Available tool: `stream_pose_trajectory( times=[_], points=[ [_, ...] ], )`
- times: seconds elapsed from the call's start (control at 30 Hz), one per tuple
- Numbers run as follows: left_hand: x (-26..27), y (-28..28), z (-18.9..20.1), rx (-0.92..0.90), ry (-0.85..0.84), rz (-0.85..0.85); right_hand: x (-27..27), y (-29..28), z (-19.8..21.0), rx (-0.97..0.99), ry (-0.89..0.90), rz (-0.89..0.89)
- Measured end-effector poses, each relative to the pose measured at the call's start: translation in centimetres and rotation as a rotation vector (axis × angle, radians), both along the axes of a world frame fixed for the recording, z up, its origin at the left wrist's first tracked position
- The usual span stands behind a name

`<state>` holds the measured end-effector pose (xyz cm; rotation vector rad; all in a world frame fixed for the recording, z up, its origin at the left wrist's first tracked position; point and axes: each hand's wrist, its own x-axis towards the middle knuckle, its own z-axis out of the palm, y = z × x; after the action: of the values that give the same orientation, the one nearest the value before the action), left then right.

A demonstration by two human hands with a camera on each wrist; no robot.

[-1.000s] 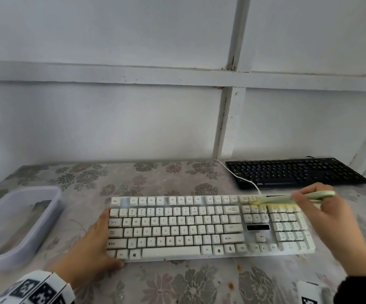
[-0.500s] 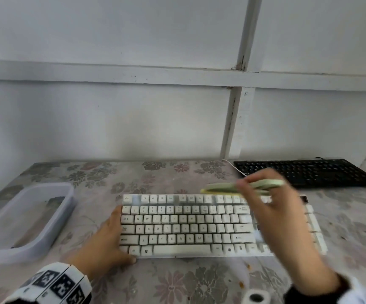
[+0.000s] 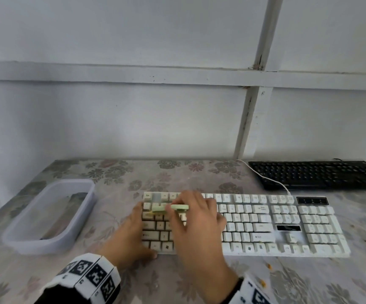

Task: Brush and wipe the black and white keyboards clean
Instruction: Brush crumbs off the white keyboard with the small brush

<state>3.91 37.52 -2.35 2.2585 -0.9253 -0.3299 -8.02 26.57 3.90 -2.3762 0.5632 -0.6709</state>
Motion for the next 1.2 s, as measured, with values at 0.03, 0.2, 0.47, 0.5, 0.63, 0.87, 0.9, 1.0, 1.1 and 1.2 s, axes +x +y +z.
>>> stream_pose_trajectory(
  times=[0.03,0.2,0.47,0.5,0.63,0.87,0.9,1.0,1.1,1.2],
  points=[
    [-0.1,0.0,0.2,0.002,0.002,0.001,-0.2,-0.3,-0.2,-0.044,-0.056,-0.053],
    [0.1,0.0,-0.2,0.007,-0.002,0.009,-0.7,0.8,0.9,-0.021,-0.21,-0.009],
    [-0.1,-0.2,0.3,-0.009,0.009,-0.01,-0.9,-1.2,-0.3,0.073,-0.142,-0.046],
    [-0.1,-0.3,0.2,-0.013,0.005,-0.01,-1.0,-1.1,-0.2,0.056,-0.192,-0.055],
    [0.1,-0.1,-0.4,0.008,0.002,0.003,-0.8,0.7,0.3,0.098,-0.188,0.084],
    [-0.7,-0.1,0.9,0.005,-0.009,-0.027,-2.7,-3.2,0.0,0.11,-0.195,-0.028],
    [-0.8,-0.1,1.1,0.015,-0.002,-0.025,-3.2,-3.7,0.3,0.148,-0.256,-0.028],
    [-0.9,-0.1,1.2,0.03,0.002,-0.018,-4.0,-4.2,0.9,0.255,-0.4,0.013],
    [-1.1,-0.1,1.4,0.029,0.01,-0.022,-4.1,-3.9,0.7,0.233,-0.369,0.033],
    [-1.2,-0.1,1.5,0.029,0.016,-0.018,-4.0,-3.8,0.0,0.173,-0.332,0.034]
  ],
)
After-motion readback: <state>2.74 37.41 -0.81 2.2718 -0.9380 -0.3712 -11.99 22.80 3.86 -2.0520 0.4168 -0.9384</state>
